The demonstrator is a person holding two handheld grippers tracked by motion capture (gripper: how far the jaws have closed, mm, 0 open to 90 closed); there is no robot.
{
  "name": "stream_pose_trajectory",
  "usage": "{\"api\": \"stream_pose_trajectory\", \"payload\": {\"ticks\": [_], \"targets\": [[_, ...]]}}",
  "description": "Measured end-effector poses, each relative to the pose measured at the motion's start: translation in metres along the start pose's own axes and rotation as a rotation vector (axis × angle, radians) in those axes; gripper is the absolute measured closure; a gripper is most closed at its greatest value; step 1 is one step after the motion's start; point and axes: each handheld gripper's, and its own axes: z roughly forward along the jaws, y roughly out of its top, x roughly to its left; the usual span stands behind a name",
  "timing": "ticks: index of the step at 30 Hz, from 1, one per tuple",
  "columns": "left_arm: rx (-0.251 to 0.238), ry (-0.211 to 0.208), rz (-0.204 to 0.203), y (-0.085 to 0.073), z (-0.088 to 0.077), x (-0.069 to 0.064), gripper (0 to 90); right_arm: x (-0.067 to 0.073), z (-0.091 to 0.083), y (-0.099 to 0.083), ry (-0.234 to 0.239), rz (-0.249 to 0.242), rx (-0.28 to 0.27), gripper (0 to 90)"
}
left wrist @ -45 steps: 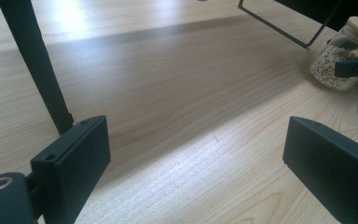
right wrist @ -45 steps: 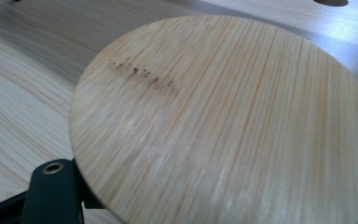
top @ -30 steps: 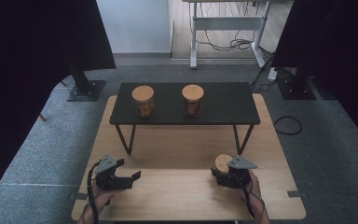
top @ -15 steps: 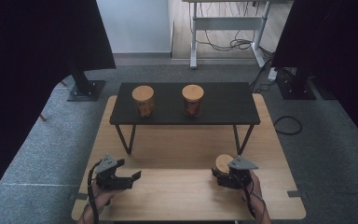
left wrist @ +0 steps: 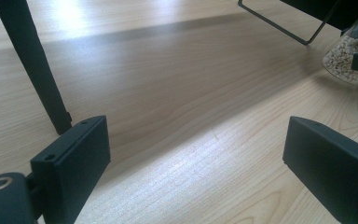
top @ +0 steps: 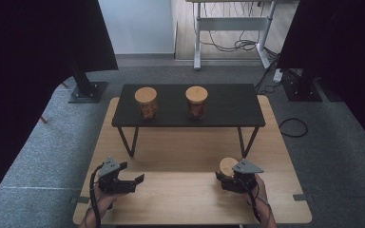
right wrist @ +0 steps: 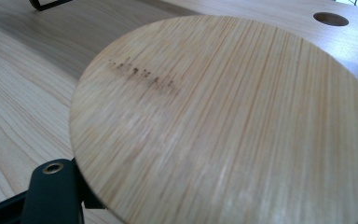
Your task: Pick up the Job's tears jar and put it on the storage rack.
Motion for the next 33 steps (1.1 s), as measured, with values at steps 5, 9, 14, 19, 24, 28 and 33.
{"api": "stream_pose_trajectory", "payload": {"ticks": [5,9,14,19,24,28,33], "targets": [[0.0,0.0,0.0,0.0,0.0,0.0,6.7,-0.001,-0.002,0.0,-0.001,0.0,-0.006,24.9],[0.002,-0.001,0.003,0.0,0.0,0.0,6.7,-0.001,-0.002,0.0,0.0,-0.002,-0.006,24.8],[0.005,0.0,0.0,0.0,0.002,0.001,6.8,-0.001,-0.004,0.0,0.008,-0.007,-0.005,24.9],[0.006,0.0,-0.002,0.0,0.002,0.001,6.8,-0.001,-0.007,0.002,0.014,-0.015,-0.013,24.9],[0.01,0.004,-0.001,-0.001,0.002,0.001,6.7,-0.001,-0.01,0.003,0.016,-0.016,-0.021,24.9],[0.013,0.004,-0.002,-0.001,0.003,0.001,6.7,0.0,-0.011,0.005,0.02,-0.024,-0.022,24.9],[0.013,0.004,0.0,-0.001,0.003,0.001,6.7,0.001,-0.012,0.007,0.03,-0.035,-0.024,24.8]]}}
